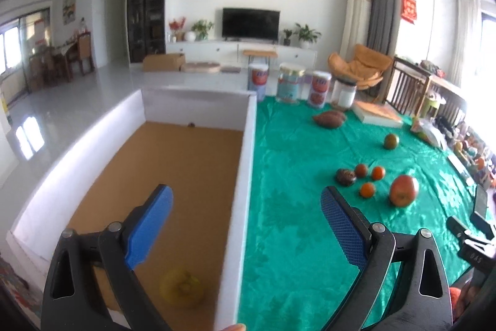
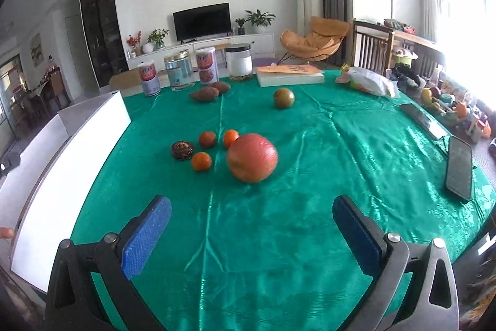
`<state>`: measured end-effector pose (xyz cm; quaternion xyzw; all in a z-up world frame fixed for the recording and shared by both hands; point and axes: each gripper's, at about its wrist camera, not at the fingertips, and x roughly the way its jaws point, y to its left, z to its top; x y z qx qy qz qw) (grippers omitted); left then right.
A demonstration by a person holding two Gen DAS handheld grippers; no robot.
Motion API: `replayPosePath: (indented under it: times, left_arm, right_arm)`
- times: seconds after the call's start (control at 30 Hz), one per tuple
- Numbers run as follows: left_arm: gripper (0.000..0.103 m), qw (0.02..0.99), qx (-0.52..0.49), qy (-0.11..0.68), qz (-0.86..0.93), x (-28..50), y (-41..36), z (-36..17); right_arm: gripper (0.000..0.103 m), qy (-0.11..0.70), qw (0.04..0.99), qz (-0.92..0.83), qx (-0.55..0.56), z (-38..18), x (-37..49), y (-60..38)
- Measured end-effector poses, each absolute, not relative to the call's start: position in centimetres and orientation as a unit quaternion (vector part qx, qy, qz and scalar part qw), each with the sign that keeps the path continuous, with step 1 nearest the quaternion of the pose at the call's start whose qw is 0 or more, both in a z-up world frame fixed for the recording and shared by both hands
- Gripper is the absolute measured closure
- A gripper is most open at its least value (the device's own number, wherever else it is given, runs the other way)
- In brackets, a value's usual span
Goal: Organize fruits
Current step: 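Move the left tool to the second dark brown fruit and close on it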
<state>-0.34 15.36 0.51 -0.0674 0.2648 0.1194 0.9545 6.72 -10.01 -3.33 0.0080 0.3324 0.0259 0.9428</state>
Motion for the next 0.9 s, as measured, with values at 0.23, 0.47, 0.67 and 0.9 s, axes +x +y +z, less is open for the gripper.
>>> replayPosePath:
  times: [0.23, 0.47, 0.67, 0.9]
  left_arm:
    - [0.001, 0.947, -0.066, 0.315, -0.027, 1.1, 6.9, -1.1]
    - [0.001, 0.907, -0.051, 0.416, -0.033, 7.0, 2.6, -10.5]
    - [0.001, 0.894, -0.036, 0.447, 0.002, 13.6, 3.4, -13.8]
    - [0.001, 0.889, -0.004, 0.459, 0.007, 19.3, 4.3, -15.2]
  right_arm:
    - [0.0, 0.344, 0.937, 0.002, 0.056, -4.9, 5.1, -13.1]
    - [0.0, 0.337, 0.937, 0.002, 0.094, -5.2, 5.0, -14.7]
    - [0.0, 0.341, 0.934, 0.008, 0.105, -5.4, 5.4, -14.8]
    - [0.0, 0.352, 0.928, 0.008, 0.12, -5.9, 5.9, -15.4]
